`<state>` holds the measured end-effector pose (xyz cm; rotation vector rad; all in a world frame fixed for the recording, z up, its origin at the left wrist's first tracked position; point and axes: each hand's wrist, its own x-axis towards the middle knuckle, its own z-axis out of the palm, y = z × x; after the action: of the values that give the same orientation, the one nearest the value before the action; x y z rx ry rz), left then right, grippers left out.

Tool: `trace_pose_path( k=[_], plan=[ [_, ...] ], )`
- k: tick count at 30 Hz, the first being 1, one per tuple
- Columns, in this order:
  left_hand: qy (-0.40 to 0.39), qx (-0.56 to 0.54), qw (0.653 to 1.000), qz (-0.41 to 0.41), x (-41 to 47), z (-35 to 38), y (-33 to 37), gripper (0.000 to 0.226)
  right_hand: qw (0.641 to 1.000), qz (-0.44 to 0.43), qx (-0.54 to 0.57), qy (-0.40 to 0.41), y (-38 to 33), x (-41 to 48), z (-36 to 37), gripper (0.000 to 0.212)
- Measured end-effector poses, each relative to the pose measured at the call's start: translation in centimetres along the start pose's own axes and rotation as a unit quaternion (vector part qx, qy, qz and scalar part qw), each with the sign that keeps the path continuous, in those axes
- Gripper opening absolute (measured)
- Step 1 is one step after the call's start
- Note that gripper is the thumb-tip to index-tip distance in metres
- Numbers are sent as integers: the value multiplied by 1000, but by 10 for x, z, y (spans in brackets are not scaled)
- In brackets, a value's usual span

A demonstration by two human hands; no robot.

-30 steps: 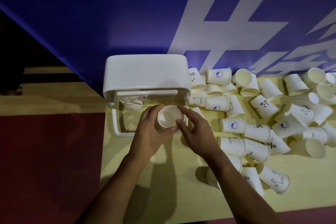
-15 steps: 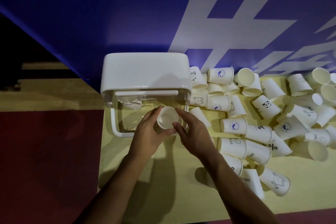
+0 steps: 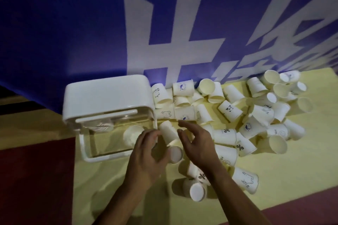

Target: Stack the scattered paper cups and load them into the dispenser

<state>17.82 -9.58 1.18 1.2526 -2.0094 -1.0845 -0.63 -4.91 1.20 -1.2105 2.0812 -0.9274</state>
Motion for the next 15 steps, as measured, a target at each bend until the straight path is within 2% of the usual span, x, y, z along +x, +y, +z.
trace_pose_path(
  k=[2,5,10,15],
  plan=[
    [-53,6,998,33,19,28,29,42,999,2,-10,31,16,2,-30,30],
    [-93,20,992,77,55,80,70,42,997,25,-19,69,45,3,-82,29],
    [-145,70,981,111,115,166,123,51,989,66,-21,133,99,6,-160,27],
    [-217,126,960,125,162,250,156,58,982,109,7,157,152,15,-214,26]
  ],
)
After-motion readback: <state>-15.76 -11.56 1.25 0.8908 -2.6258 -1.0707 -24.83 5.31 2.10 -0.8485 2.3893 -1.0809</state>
